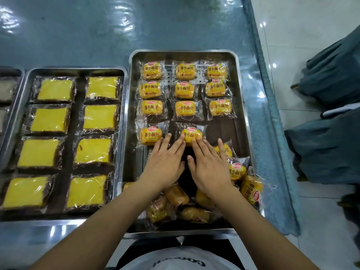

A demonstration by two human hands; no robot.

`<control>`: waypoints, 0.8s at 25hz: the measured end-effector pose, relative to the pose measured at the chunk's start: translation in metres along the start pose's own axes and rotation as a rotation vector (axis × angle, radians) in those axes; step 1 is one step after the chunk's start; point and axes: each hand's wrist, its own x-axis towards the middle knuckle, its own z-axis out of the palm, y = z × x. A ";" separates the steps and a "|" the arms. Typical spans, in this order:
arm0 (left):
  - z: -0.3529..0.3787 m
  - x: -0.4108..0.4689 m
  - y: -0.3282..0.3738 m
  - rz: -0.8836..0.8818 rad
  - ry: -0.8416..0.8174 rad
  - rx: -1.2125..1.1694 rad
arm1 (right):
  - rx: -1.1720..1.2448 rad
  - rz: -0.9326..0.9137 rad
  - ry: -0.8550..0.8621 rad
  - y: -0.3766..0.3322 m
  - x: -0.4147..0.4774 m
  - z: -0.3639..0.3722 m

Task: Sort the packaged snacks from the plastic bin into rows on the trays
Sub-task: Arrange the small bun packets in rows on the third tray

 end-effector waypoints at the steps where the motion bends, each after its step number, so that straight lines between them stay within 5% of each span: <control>1: -0.001 0.003 -0.002 -0.010 0.006 -0.003 | -0.006 -0.004 -0.029 0.000 0.005 -0.003; 4: -0.005 0.009 -0.004 -0.024 0.026 -0.009 | -0.008 -0.028 -0.042 -0.002 0.013 -0.008; 9: -0.016 0.008 0.003 0.006 0.070 -0.037 | 0.081 0.144 0.193 0.036 -0.001 -0.025; 15: -0.022 0.019 0.039 0.254 0.083 -0.038 | 0.029 0.304 0.020 0.070 -0.019 -0.032; 20: -0.018 0.031 0.047 0.351 0.039 -0.003 | -0.004 0.250 0.144 0.071 -0.026 -0.030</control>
